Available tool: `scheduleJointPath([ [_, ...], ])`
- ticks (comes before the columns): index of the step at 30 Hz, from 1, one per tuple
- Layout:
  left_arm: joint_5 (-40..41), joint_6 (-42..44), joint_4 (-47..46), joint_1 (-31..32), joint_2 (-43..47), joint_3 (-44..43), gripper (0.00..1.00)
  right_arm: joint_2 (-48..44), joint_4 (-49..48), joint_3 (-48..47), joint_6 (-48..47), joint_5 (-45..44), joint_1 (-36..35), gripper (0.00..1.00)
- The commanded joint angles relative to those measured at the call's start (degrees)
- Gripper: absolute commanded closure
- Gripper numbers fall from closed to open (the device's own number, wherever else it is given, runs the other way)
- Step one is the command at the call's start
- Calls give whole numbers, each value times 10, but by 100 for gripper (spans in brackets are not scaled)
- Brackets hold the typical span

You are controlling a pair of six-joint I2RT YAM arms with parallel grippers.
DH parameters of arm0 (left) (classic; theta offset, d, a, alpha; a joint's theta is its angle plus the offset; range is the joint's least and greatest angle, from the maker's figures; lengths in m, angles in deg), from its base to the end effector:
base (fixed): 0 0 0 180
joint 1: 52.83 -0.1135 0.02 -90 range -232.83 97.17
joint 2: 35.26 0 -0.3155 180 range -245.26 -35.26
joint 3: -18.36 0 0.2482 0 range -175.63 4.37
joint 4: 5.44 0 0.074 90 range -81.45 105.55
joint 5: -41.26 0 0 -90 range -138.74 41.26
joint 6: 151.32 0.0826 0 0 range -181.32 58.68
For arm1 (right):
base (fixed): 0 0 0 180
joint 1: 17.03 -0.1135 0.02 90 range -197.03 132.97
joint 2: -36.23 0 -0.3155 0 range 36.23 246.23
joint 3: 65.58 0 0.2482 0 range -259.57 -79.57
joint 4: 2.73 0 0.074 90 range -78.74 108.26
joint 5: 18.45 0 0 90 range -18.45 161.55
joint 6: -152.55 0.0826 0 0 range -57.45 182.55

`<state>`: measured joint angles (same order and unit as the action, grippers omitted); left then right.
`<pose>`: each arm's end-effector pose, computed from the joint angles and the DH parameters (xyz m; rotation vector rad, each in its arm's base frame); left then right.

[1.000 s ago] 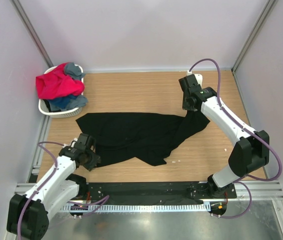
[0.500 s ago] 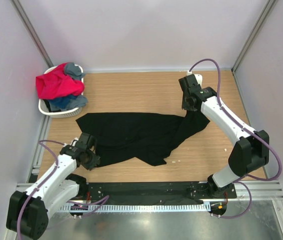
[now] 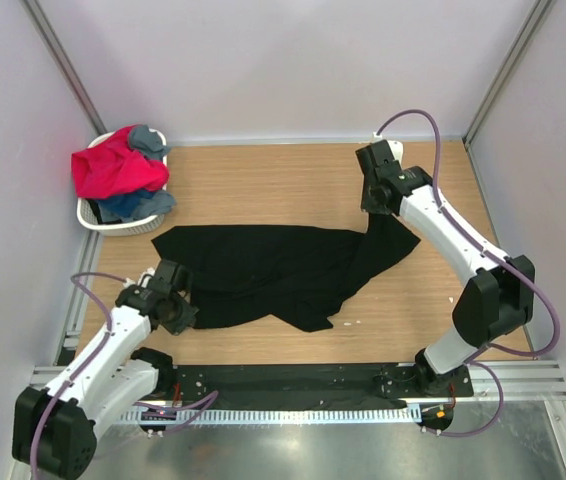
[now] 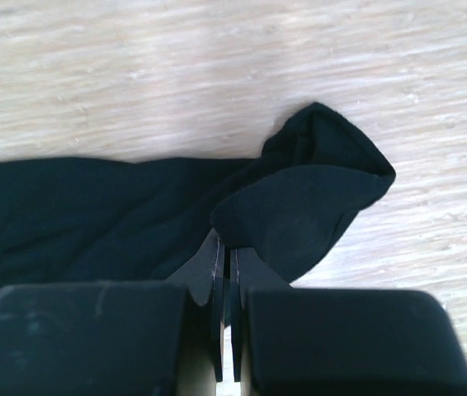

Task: Fold and stack the t-shirts
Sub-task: Flatten the tshirt out

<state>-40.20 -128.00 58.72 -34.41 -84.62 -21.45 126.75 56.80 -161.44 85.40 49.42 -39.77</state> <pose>0.1015 -0.0209 0.1623 -1.1845 2.5702 -0.1182 0.3422 0.1097 0.3300 0.1552 2.4201 -0.1334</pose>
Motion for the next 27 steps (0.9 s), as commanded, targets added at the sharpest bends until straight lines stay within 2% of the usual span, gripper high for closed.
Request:
scheduleJointPath([
  [1, 46, 37, 18, 2, 27, -110, 100, 0, -8, -61, -3, 0, 2, 99],
  [7, 98, 106, 8, -3, -19, -265, 100, 11, -9, -167, -27, -42, 2, 99],
  [10, 98, 151, -39, -14, -68, -346, 100, 23, -9, -219, -47, -63, 11, 99],
  [15, 83, 220, -88, -66, -146, -488, 100, 40, -4, -369, -83, -71, 55, 99],
  [19, 90, 269, -110, -79, -184, -637, 100, 54, -4, -495, -139, -108, 65, 99],
  [22, 88, 296, -131, -79, -209, -707, 100, 69, -5, -592, -162, -133, 67, 99],
  [25, 79, 318, -139, -79, -231, -795, 100, 64, -25, -653, -178, -116, 67, 99],
  [27, 65, 323, -146, -80, -231, -839, 100, 32, -49, -649, -186, -114, 67, 99],
])
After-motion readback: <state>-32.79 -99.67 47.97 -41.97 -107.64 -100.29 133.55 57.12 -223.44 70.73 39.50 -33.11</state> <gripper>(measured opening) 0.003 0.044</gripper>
